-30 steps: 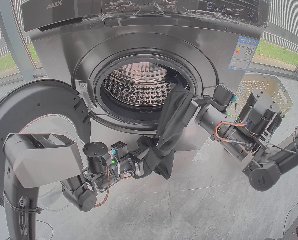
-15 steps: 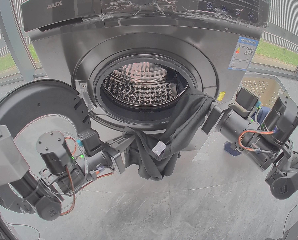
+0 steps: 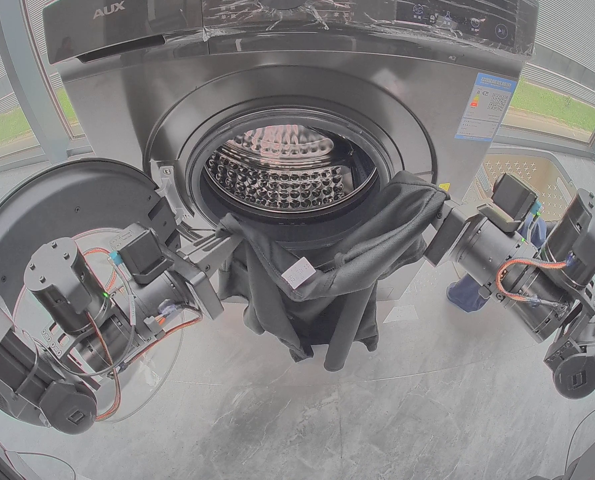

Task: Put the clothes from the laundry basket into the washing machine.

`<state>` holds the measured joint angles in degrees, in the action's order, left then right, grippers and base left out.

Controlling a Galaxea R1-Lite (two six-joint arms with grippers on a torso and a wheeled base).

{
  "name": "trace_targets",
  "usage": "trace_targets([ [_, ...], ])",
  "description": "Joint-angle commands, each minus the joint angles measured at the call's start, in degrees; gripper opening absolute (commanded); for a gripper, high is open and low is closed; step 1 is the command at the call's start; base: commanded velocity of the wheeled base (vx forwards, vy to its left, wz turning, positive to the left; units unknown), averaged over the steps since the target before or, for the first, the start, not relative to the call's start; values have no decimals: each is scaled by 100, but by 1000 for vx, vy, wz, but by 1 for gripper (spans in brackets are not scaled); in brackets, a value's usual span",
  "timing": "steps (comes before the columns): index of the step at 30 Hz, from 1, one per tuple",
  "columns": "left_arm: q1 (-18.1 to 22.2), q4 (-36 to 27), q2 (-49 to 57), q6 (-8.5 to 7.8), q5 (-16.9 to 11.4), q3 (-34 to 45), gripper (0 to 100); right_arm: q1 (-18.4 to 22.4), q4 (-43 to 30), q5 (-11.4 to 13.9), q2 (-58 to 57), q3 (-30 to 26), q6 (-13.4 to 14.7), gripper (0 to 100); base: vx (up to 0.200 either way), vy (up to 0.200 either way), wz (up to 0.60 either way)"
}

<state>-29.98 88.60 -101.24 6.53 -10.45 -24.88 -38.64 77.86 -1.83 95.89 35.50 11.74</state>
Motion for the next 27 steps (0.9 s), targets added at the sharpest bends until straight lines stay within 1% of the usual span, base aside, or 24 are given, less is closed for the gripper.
trace_targets([
  [1, 80, -1, 237, 6, -1, -113, 0, 164, 1, -2, -9, -69, 4, 0, 0, 0, 0],
  [5, 229, -10, 491, 6, -1, -245, 0, 331, -8, 16, -97, -122, -5, 0, 0, 0, 0],
  [9, 255, -18, 641, 6, 8, -342, 0, 481, -78, 51, -185, -228, -23, 0, 0, 0, 0],
  [13, 255, -10, 650, 6, 16, -368, 0, 560, -96, 60, -211, -342, -93, 0, 0, 0, 0],
  [16, 308, -71, 825, 6, 34, -386, 0, 692, -96, 60, -220, -386, -242, 0, 0, 0, 0],
  [20, 396, -89, 896, 6, 25, -447, 0, 753, -104, 51, -255, -447, -269, 0, 0, 0, 0],
  [24, 396, -80, 896, 6, 34, -491, 0, 806, -104, 51, -264, -456, -277, 0, 0, 0, 0],
  [27, 414, -71, 878, 6, 43, -579, 0, 938, -104, 51, -273, -456, -383, 0, 0, 0, 0],
])
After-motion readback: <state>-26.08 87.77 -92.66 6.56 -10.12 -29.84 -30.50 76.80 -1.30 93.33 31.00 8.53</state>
